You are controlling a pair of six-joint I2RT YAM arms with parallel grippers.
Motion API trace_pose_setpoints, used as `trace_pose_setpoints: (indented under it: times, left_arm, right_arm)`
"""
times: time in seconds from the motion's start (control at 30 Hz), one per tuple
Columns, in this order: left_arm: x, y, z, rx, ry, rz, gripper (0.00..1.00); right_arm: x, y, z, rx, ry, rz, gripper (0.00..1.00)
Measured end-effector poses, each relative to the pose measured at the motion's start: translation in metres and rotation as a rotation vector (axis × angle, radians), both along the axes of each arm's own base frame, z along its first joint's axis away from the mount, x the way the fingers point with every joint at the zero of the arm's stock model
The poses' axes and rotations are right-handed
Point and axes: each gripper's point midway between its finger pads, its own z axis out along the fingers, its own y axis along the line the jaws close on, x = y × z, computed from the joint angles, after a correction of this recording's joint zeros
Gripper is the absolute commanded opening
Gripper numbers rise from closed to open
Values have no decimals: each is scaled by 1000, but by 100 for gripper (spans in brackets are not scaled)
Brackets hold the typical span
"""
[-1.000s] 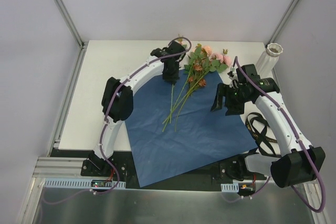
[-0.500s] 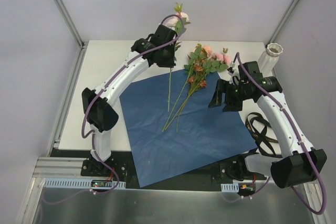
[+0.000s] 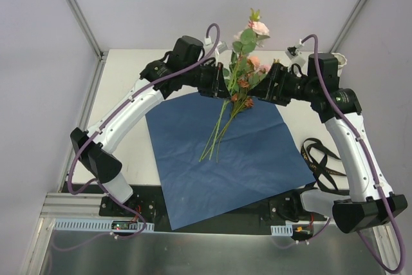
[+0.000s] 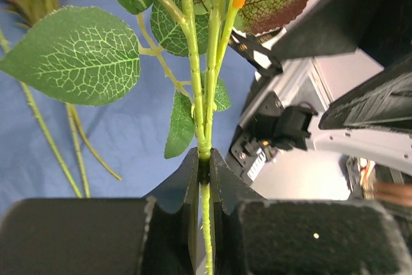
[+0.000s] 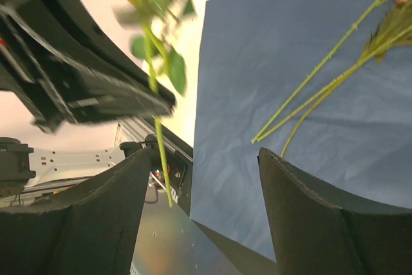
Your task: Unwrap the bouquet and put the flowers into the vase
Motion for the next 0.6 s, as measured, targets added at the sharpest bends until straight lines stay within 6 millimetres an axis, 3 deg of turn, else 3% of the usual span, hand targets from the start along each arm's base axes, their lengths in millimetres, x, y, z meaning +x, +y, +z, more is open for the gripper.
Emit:
trace_pose_setpoints:
  times: [0.23,0.43,0.6]
  left_arm:
    - [-37,-30,-7,-21,38,-146,0]
    - [-43,-36,-10,-19,41,-175,0]
    - [-46,-39,-12,-12,17,-196,0]
  right_arm:
    - [-3,11,19,30,-84,27,68]
    - [-7,12,23,23,-108,24,56]
    - [-6,10,22,14,-113,9,52]
